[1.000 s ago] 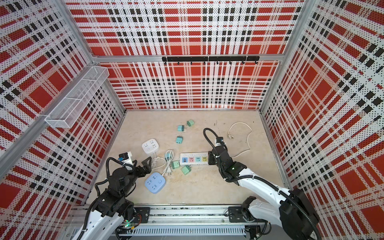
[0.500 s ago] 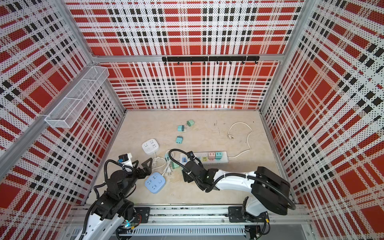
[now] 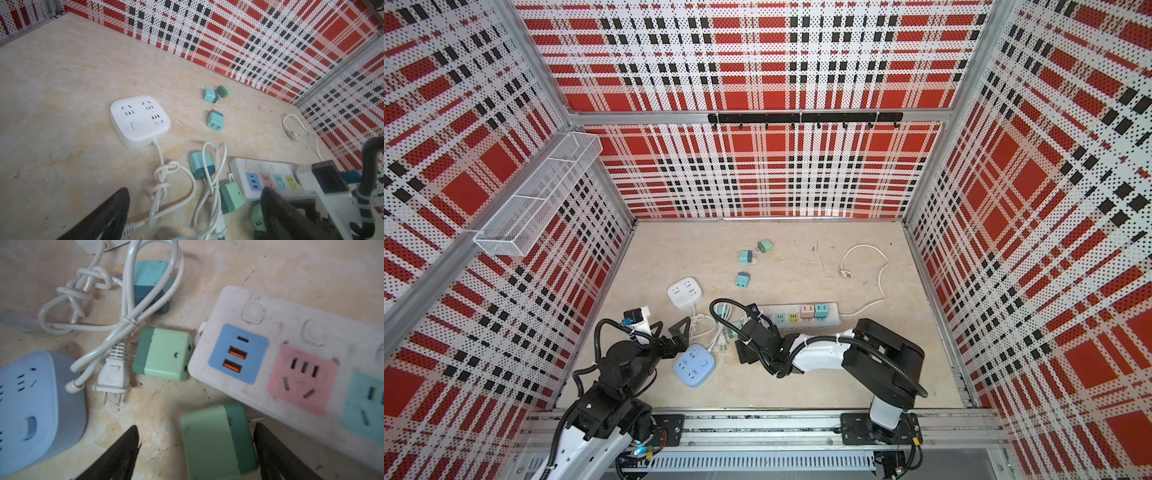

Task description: Insert the plug

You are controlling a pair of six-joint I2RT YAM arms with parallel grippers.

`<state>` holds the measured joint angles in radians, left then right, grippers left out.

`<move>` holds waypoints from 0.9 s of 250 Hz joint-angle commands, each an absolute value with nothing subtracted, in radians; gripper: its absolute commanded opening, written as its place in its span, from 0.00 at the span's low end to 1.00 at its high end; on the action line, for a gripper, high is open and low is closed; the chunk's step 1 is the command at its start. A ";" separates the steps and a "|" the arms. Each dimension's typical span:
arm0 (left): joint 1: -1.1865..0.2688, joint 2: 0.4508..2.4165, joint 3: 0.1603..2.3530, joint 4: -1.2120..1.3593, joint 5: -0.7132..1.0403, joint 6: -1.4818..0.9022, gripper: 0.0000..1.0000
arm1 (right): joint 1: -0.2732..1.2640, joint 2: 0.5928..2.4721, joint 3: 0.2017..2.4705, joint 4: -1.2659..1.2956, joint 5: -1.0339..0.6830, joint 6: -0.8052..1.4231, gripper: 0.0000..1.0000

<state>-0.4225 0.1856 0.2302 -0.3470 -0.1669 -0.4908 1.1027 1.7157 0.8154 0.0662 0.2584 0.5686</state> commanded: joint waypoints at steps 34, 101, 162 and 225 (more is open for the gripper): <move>-0.461 0.191 0.234 -0.348 -0.219 -0.494 1.00 | 1.134 1.706 0.800 0.103 0.228 0.596 0.87; -0.506 0.194 0.235 -0.346 -0.261 -0.482 0.99 | 1.204 1.725 0.811 0.107 0.244 0.673 0.84; -0.520 0.192 0.236 -0.349 -0.275 -0.481 0.99 | 1.314 1.762 0.859 0.157 0.297 0.726 0.76; -0.524 0.196 0.236 -0.346 -0.281 -0.479 1.00 | 1.411 1.649 0.781 0.148 0.384 0.770 0.78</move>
<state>-0.5186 0.1913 0.2302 -0.3470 -0.2535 -0.4816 1.3796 1.7241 0.8196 0.1207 0.3225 0.7300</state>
